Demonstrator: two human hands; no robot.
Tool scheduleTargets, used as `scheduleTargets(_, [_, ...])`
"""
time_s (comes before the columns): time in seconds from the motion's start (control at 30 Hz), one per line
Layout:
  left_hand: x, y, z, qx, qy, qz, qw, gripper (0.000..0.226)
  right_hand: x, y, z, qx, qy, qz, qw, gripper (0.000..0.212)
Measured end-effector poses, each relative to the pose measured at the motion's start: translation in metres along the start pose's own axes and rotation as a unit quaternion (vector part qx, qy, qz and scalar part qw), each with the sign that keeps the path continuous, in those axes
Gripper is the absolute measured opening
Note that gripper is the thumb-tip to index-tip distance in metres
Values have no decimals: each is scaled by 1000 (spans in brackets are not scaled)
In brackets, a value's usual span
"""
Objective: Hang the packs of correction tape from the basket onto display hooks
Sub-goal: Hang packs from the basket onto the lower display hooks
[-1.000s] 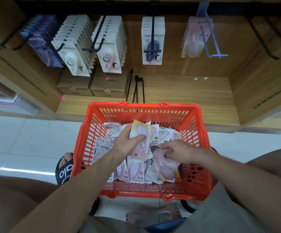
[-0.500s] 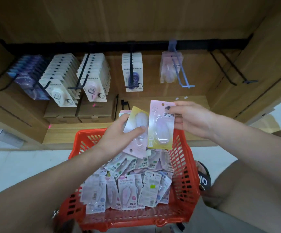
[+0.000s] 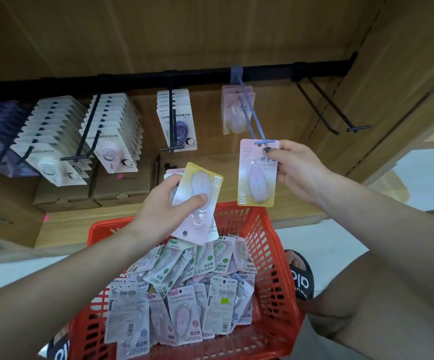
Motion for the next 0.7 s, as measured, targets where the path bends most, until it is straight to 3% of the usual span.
scheduleTargets(0.3, [4, -7, -2, 12, -14, 2, 1000, 25, -2, -15, -8, -2, -12, 4, 1000, 26])
scheduleTargets(0.7, [-2, -14, -7, 46, -17, -8, 999, 25, 1, -42, -16, -17, 69, -8, 997, 7])
Point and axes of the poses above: each hand's wrist, its own y-axis away from the middle knuckle, its own z-axis out of the back of the hand, x = y × z, the point moved 1 cm from there along -y, towards the middle knuckle, and after that the axes turned 11 degrees about z, right-handed, at the moved point
